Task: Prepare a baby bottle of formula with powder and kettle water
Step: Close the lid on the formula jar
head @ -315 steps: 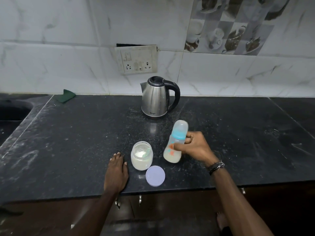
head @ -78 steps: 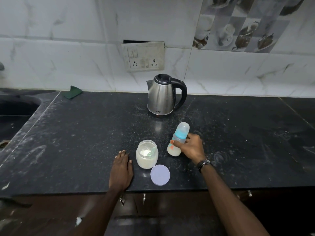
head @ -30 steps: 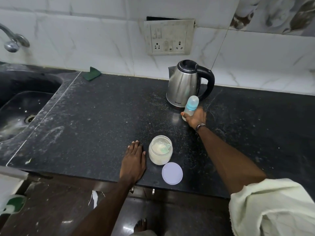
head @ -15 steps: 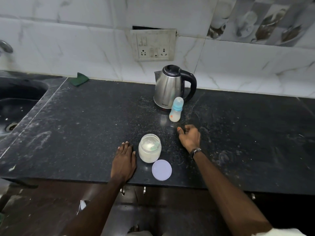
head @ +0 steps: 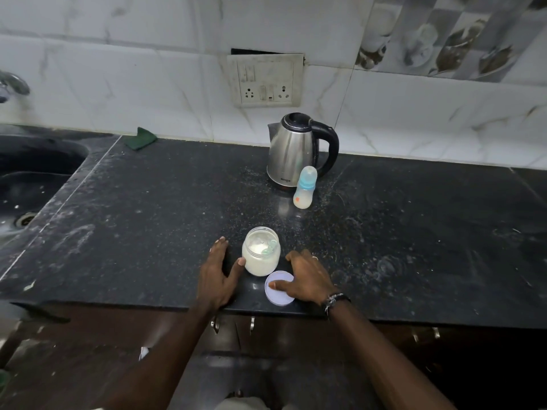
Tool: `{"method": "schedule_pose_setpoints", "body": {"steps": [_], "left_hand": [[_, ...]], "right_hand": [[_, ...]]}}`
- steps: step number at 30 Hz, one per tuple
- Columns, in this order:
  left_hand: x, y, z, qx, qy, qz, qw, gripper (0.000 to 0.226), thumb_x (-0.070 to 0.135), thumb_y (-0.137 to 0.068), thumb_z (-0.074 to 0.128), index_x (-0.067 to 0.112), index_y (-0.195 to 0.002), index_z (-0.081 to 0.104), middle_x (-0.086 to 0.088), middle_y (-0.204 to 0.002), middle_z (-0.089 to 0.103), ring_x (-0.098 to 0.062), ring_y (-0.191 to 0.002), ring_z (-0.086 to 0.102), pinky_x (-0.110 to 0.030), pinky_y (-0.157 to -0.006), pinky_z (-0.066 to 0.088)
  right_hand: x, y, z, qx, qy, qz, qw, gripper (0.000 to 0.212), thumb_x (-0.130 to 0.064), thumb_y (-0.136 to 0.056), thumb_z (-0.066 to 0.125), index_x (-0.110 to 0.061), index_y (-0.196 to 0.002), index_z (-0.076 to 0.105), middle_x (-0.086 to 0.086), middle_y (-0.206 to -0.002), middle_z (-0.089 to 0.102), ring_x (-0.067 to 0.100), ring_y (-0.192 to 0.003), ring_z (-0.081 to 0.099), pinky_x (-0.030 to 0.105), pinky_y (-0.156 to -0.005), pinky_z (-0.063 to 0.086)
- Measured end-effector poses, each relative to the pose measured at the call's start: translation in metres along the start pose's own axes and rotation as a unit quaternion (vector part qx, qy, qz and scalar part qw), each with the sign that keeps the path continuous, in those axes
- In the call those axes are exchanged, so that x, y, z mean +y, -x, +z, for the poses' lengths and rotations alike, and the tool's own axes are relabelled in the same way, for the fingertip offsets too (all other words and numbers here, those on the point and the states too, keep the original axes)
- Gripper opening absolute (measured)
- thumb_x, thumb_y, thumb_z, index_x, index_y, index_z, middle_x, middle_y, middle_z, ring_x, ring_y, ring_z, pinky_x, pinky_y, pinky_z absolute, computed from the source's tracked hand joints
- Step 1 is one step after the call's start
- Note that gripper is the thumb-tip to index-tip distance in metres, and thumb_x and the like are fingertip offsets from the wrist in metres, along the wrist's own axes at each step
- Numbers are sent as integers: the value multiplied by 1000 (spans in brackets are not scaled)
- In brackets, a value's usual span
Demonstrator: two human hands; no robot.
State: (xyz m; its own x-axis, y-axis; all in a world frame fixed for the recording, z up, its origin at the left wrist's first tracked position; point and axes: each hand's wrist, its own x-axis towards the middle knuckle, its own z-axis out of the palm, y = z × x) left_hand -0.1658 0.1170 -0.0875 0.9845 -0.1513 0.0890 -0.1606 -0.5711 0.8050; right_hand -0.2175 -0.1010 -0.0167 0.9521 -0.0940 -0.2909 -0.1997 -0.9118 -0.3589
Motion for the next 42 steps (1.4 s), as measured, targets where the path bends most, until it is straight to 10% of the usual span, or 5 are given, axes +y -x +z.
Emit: {"method": "schedule_pose_setpoints", "body": {"steps": [8, 21, 31, 38, 42], "left_hand": [[19, -4, 21, -23, 56, 13, 998, 115, 71, -68, 62, 9, -156, 22, -4, -165, 18, -16, -153, 12, -33, -121, 16], [30, -5, 29, 14, 109, 2, 994, 139, 72, -38, 86, 15, -153, 33, -1, -155, 42, -15, -142, 40, -36, -116, 36], [39, -2, 26, 37, 132, 27, 990, 89, 45, -49, 98, 37, -126, 56, 22, -120, 64, 3, -112, 60, -31, -95, 53], [39, -1, 27, 33, 134, 9, 990, 87, 37, -53, 97, 31, -130, 57, 15, -117, 69, 1, -106, 64, -31, -88, 56], [40, 0, 28, 36, 133, 0, 990, 88, 31, -53, 97, 34, -130, 55, 17, -115, 68, 4, -104, 63, -27, -86, 57]], "right_hand": [[-22, 16, 19, -5, 145, 10, 989, 91, -71, -64, 73, -10, -128, 51, 14, -129, 45, 32, -116, 48, 40, -87, 49], [-9, -3, -33, 61, 73, 36, 995, 77, -43, -78, 69, -34, -146, 33, 17, -130, 36, 40, -116, 47, 42, -91, 49], [-34, -22, -63, 253, -161, -96, 949, 54, -30, -66, 82, -16, -101, 42, 4, -101, 48, 19, -86, 49, 28, -70, 39], [-48, -28, -48, 147, -92, -143, 974, 32, -38, -61, 81, -21, -58, 53, -1, -101, 64, 20, -91, 61, 30, -77, 49], [-52, -27, -50, 77, -35, -148, 985, 45, -39, -63, 80, -23, -98, 57, 0, -109, 58, 26, -102, 58, 33, -84, 45]]}}
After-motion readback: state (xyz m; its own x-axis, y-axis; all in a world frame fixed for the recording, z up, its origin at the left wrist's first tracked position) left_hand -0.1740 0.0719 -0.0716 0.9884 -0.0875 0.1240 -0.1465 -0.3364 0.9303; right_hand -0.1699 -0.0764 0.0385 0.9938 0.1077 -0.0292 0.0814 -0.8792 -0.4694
